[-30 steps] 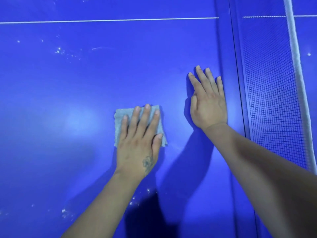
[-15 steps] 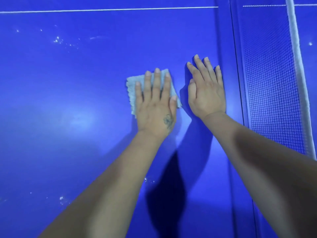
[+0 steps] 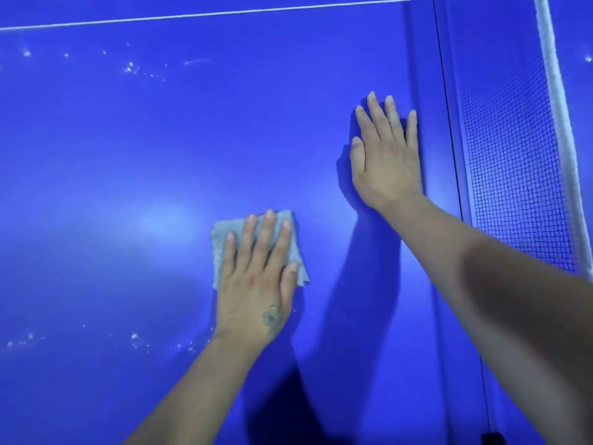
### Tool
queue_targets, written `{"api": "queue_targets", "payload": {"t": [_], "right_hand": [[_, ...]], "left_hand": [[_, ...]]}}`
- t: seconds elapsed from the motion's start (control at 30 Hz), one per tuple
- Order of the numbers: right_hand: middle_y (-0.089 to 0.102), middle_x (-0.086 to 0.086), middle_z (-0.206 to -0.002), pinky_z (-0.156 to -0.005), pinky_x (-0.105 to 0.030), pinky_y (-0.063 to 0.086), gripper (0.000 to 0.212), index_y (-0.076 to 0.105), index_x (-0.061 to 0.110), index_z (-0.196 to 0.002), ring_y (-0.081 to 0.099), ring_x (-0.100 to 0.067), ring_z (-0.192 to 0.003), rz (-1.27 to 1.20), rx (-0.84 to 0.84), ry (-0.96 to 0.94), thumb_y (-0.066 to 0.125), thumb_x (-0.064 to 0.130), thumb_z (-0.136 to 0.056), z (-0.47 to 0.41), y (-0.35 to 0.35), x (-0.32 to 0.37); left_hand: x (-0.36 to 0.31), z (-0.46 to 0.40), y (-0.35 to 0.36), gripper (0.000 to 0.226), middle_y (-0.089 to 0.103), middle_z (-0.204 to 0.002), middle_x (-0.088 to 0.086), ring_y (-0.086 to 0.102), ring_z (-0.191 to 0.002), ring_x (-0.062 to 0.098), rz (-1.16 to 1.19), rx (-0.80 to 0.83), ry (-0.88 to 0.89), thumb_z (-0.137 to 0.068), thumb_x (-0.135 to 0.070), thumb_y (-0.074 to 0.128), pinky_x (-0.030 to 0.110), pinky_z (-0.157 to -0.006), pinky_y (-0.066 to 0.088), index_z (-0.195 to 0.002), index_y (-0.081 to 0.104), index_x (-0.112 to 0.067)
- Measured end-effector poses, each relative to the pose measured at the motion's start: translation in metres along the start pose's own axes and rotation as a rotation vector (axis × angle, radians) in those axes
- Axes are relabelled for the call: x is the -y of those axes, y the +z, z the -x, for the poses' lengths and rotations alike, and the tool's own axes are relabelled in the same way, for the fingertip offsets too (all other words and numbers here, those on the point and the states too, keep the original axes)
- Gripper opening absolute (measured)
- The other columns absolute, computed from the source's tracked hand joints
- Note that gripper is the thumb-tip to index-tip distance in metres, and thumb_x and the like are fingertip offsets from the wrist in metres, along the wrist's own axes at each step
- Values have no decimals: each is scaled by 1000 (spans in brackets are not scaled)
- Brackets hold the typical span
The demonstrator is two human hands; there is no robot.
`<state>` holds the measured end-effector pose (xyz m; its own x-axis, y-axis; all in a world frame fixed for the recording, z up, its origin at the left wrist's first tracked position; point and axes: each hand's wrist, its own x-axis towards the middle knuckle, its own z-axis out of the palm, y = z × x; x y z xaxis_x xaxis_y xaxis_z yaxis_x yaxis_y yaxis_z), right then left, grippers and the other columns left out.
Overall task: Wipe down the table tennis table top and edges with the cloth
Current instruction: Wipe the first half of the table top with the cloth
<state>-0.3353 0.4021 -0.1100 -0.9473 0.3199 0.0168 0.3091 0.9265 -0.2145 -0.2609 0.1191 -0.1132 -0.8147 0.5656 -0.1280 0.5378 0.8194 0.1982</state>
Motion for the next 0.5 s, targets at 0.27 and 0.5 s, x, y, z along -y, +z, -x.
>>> {"api": "queue_targets", "payload": {"t": [0.27,0.5], "right_hand": [[25,-3,-177,-133,-59,10,56,40,18,-164,15,-28,-166,0,-52,-13,34,24,-109,82,3,14],[23,-1,-178,-134,-55,10,59,33,12,-166,15,-25,-166,45,-48,64,28,26,-109,102,17,18]], "left_hand": [[41,-87,-9,64,11,-179,7,7,-165,33,8,-95,-213,-113,-45,19,59,-131,11,-172,9,-22],[-24,-118,3,66,13,-178,8,7,-165,33,25,-122,-60,-112,-45,23,59,-131,9,-171,15,-19]]}}
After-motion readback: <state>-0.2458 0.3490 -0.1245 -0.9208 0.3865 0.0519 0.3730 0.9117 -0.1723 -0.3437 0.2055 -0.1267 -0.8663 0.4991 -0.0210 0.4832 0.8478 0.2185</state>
